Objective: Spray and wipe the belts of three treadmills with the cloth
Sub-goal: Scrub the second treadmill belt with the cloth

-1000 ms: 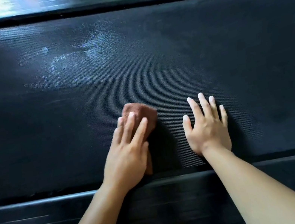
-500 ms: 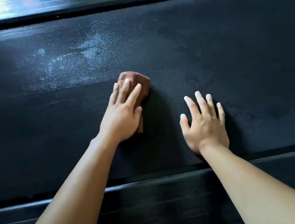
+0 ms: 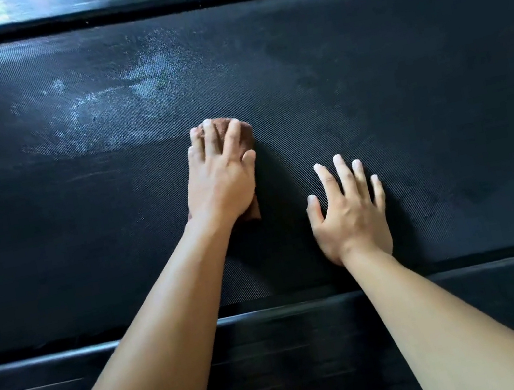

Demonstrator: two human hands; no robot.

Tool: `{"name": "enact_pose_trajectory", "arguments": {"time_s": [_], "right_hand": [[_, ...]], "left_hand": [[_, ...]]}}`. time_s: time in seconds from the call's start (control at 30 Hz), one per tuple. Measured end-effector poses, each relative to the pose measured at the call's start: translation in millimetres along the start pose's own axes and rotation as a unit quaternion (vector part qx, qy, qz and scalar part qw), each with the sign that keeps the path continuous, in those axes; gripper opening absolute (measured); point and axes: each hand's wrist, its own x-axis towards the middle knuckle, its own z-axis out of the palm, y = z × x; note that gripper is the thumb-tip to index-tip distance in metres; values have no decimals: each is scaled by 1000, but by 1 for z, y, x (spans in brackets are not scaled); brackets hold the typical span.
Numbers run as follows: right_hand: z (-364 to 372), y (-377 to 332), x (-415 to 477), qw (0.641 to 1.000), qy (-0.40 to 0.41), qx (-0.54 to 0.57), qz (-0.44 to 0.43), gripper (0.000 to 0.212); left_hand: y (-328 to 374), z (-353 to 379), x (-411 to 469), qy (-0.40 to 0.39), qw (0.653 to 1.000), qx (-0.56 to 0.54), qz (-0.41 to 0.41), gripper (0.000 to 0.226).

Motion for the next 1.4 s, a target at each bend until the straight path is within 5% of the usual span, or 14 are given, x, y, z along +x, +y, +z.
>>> {"name": "enact_pose_trajectory", "arguments": {"time_s": [0.27, 0.53, 0.73, 1.13, 1.27, 1.4], "right_hand": [[0, 1, 0, 1000, -1, 10, -3, 60], [-3, 7, 4, 998, -5, 54, -15, 60], [-20, 35, 16, 993, 52, 101, -20, 53], [-46, 160, 30, 999, -28, -16, 37, 53], [-39, 160, 29, 999, 0, -11, 34, 53], [-38, 161, 30, 999, 15, -10, 31, 53]], "left_hand": [[-1, 1, -59, -25, 990, 6, 140, 59], [-44, -15, -51, 2, 999, -1, -42, 56], [-3, -3, 5, 2, 998, 7, -69, 58], [161, 42, 6, -46, 989, 0, 139, 58], [158, 46, -43, -53, 983, -31, 174, 58], [114, 35, -85, -36, 991, -29, 124, 58]]}}
